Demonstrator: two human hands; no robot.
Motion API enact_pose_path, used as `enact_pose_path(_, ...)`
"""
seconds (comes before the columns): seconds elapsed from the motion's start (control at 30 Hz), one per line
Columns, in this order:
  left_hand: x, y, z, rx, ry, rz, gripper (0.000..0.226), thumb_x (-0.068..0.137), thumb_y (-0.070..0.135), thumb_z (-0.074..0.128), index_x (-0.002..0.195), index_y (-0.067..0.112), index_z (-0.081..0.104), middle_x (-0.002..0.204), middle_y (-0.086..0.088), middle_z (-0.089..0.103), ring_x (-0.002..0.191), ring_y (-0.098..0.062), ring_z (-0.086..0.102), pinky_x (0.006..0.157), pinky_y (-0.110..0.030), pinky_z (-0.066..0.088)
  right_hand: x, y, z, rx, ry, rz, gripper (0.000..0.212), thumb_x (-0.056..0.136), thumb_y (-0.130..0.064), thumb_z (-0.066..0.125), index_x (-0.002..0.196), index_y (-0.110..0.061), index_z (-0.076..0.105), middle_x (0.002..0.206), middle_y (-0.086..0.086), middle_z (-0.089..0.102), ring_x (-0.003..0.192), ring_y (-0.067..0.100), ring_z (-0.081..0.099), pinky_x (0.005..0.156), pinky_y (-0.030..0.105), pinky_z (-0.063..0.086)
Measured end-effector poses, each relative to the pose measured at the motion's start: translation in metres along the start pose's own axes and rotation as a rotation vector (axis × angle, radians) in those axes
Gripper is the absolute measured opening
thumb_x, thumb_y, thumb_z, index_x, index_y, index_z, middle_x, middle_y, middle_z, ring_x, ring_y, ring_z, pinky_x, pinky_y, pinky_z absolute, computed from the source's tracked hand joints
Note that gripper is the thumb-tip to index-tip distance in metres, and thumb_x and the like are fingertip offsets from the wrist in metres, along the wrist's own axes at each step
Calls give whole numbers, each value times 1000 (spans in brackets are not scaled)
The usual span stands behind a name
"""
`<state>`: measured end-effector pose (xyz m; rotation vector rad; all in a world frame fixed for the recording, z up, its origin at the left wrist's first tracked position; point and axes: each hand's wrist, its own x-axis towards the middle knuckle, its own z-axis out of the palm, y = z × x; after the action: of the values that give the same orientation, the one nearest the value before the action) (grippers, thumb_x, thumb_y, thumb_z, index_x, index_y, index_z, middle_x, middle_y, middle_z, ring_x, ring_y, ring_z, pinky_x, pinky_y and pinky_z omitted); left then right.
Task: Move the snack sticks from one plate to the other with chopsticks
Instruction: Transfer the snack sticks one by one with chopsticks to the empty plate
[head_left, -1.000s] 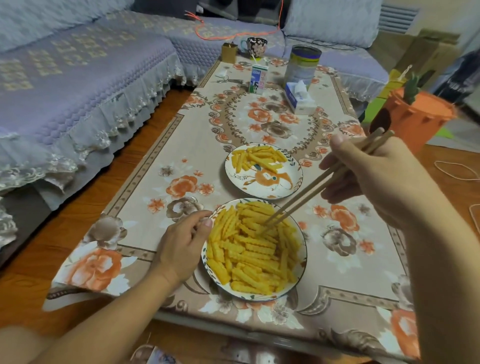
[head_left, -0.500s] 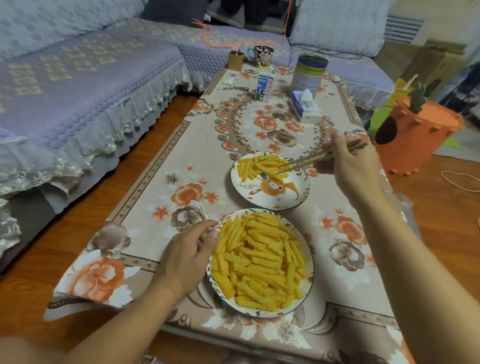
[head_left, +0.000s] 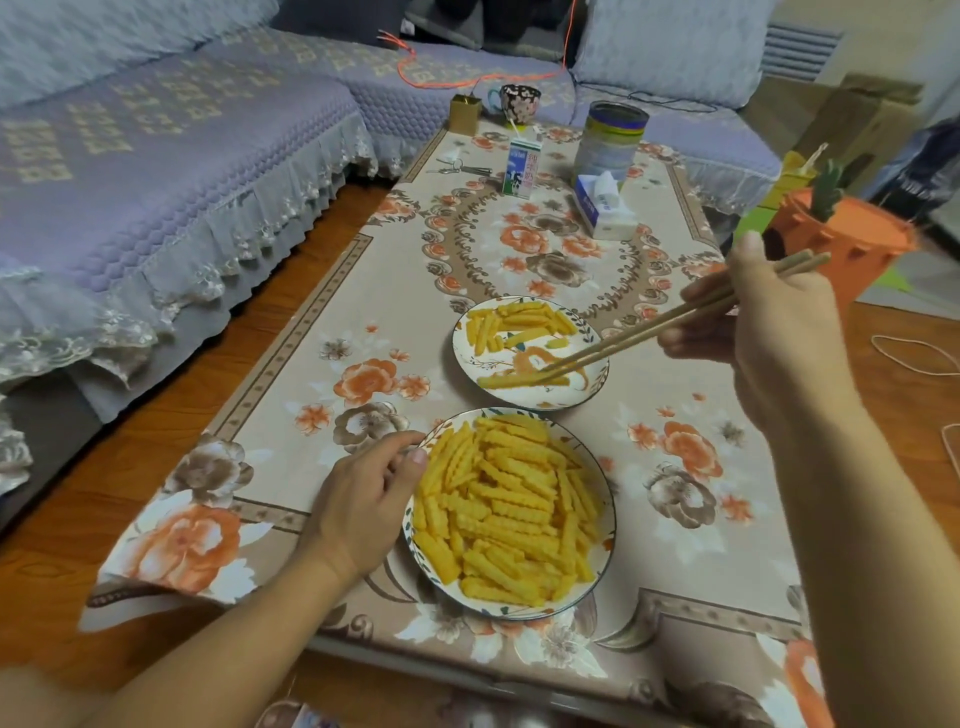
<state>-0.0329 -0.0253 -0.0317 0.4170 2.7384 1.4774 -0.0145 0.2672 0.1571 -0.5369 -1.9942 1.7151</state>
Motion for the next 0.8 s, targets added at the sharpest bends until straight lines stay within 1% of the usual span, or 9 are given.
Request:
enact_pose_path(0.1,1,-1,0,1,-4,0,70,89,69,32,128,23,68,118,2,73,109,-18,65,91,-40,52,-23,-5,-13,22,-48,24,50,109,-39,42,81,-4,61,57,4,68,55,31,67,57,41,63)
enact_pose_path(0.23,0,-1,1,-3,3,0,71,89,69,32,128,23,68,116,3,73,108,-18,65,91,-40,53,-42,1,-25,-50,-98,52,50,107,-37,46,83,2,65,58,12,67,53,32,69,54,40,63)
enact_pose_path(0.3,0,-1,1,-8,4,0,71,88,69,32,128,22,68,118,2,73,110,-18,65,92,-39,52,-46,3,-31,-115,-88,52,46,107,-33,49,85,3,67,58,14,66,51,30,68,53,40,62)
enact_pose_path(0.4,1,-1,1,-16,-2,-3,71,88,69,32,128,23,68,121,2,72,111,-17,64,93,-40,52,-44,-2,-39,-114,-22,14,42,107,-32,50,83,-1,67,63,13,66,52,29,67,49,33,59)
enact_pose_path(0.5,1,-1,1,-22,-4,0,71,88,69,32,128,23,68,121,2,72,111,-17,64,93,-40,52,-36,-5,-39,-50,41,-44,41,108,-31,50,79,-8,65,60,6,67,52,28,67,51,32,59)
enact_pose_path(0.6,0,-2,1,-11,-3,1,71,89,70,31,128,23,68,116,5,73,106,-15,65,89,-38,52,-23,2,-26,-35,56,-42,41,109,-32,47,83,-6,66,59,5,69,56,28,70,57,36,62)
enact_pose_path(0.7,0,-1,0,-1,-2,2,72,89,70,31,129,23,67,111,6,73,103,-15,64,86,-37,52,-6,17,-7,-29,39,-45,40,110,-31,45,87,-6,67,66,6,72,64,29,73,64,39,64)
enact_pose_path(0.8,0,-2,1,5,-10,2,71,89,70,31,129,24,67,110,7,73,103,-15,64,87,-39,53,12,37,12,-81,-3,-49,38,110,-30,45,91,-7,68,75,8,74,68,26,74,69,40,65)
